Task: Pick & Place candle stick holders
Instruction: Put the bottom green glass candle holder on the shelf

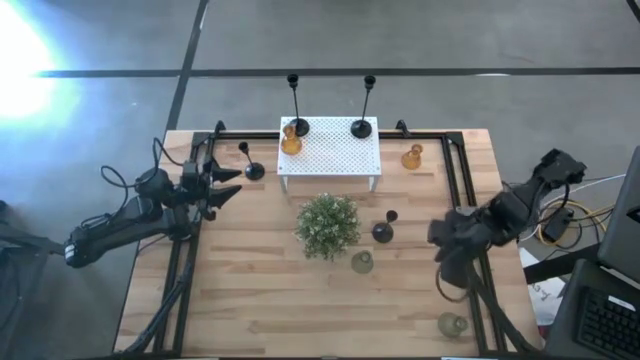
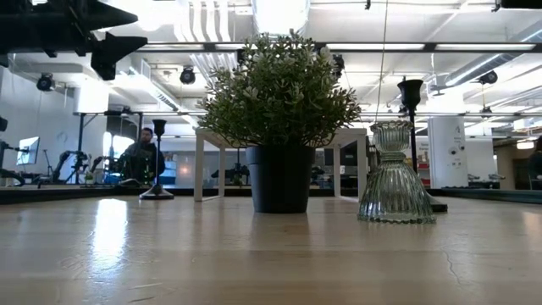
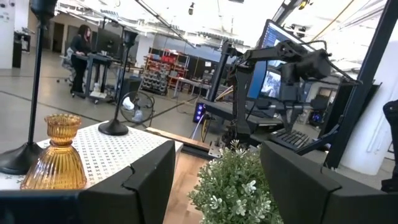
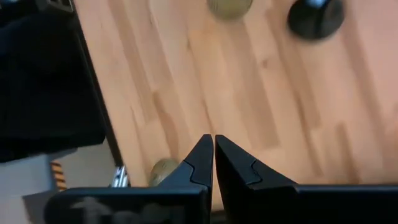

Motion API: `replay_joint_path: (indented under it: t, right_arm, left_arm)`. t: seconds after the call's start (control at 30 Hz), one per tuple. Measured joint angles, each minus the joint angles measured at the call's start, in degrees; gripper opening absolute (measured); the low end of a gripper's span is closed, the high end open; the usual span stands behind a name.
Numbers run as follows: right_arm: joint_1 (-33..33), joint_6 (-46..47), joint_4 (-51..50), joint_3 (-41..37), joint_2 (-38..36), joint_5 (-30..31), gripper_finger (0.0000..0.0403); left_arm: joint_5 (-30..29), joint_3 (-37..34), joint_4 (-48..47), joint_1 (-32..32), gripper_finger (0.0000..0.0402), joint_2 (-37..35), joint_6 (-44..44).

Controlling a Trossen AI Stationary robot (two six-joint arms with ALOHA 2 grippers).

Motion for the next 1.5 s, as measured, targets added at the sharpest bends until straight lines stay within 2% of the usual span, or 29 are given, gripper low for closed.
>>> replay_joint_path:
  t: [0.23, 0.43, 0.67, 0.83, 0.97, 1.23, 1.5]
  right_arm:
    - [11.5, 15.9, 0.5, -4.0, 1.9, -0.5, 0.0013]
    - [17.8, 26.0, 0.8, -5.9, 5.0, -5.6, 0.0015]
    - [23.4, 33.3, 5.2, -6.9, 7.3, -6.3, 0.0066]
    - [27.1, 36.2, 7.0, -6.9, 9.7, -6.7, 0.0108]
    - [28.8, 34.8, 9.9, -6.9, 12.5, -6.7, 0.0123]
    - [29.2, 32.1, 14.6, -6.9, 18.4, -6.7, 0.0111]
    - [29.2, 32.2, 15.2, -6.9, 22.0, -6.7, 0.0093]
  left_arm:
    - [0.0, 0.0, 0.0, 0.0, 0.0241, 0.0, 0.1]
    - [0.0, 0.0, 0.3, 0.0, 0.0241, 0.0, 0.1]
    - [0.0, 0.0, 2.0, 0.0, 0.0241, 0.0, 0.1]
    - [0.0, 0.0, 2.8, 0.0, 0.0241, 0.0, 0.2]
    - [0.0, 0.0, 2.7, 0.0, 0.0241, 0.0, 0.4]
    - [0.0, 0.0, 2.6, 0.0, 0.0241, 0.0, 1.6]
    - [0.0, 0.0, 2.6, 0.0, 0.0241, 0.0, 1.6]
